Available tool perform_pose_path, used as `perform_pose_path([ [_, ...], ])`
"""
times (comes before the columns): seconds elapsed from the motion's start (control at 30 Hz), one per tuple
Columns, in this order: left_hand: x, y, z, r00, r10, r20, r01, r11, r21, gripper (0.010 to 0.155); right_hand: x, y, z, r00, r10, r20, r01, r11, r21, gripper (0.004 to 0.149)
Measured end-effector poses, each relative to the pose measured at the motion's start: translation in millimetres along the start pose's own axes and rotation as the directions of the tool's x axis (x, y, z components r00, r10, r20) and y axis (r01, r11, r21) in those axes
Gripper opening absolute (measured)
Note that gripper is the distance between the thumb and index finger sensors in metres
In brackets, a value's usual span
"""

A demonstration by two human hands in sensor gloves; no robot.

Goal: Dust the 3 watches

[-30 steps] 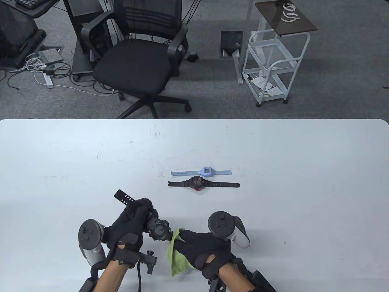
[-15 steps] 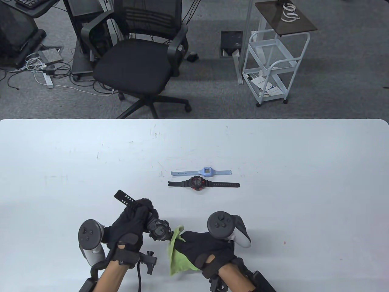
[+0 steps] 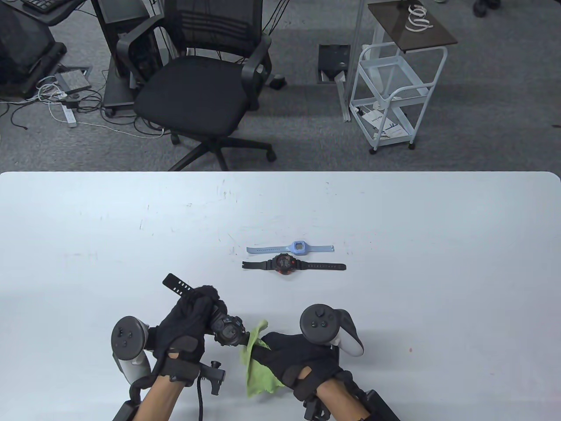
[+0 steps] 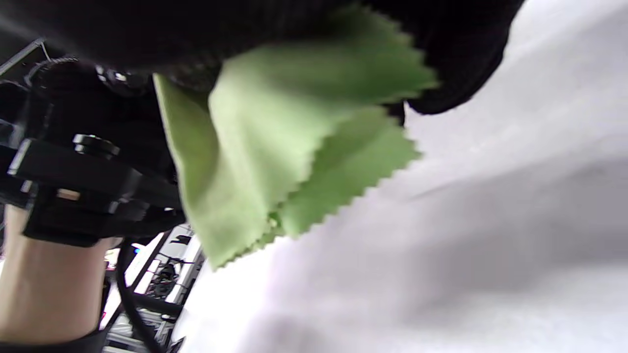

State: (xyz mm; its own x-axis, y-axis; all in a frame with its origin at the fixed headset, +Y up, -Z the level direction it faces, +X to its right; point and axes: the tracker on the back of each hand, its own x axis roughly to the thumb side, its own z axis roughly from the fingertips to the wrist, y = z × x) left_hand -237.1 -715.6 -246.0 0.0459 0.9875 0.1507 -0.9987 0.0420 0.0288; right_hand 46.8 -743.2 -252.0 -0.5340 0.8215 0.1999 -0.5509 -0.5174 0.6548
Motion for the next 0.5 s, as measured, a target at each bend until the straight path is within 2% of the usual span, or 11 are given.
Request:
perform_pose_path([
  [0.27,0.5,1.1,-0.3,1.000,0.008,0.001,-0.008,1.000,-0.001,0.044,-4.1,0.1,-1.8,0.998,-0.052,0.031,0.051,0.998,0.044,0.049],
  [0.4,0.9,2.7,-0.4,1.000,0.014,0.000,-0.014,1.000,0.007,0.044,-4.3,-1.2,-1.3,0.996,-0.078,0.045,0.077,0.997,0.024,0.050],
  [0.5,1.1,3.0,-0.1,1.000,0.015,0.000,-0.015,1.000,0.011,0.044,-2.7,-1.0,-0.8,0.998,-0.044,0.036,0.044,0.999,0.009,0.050],
])
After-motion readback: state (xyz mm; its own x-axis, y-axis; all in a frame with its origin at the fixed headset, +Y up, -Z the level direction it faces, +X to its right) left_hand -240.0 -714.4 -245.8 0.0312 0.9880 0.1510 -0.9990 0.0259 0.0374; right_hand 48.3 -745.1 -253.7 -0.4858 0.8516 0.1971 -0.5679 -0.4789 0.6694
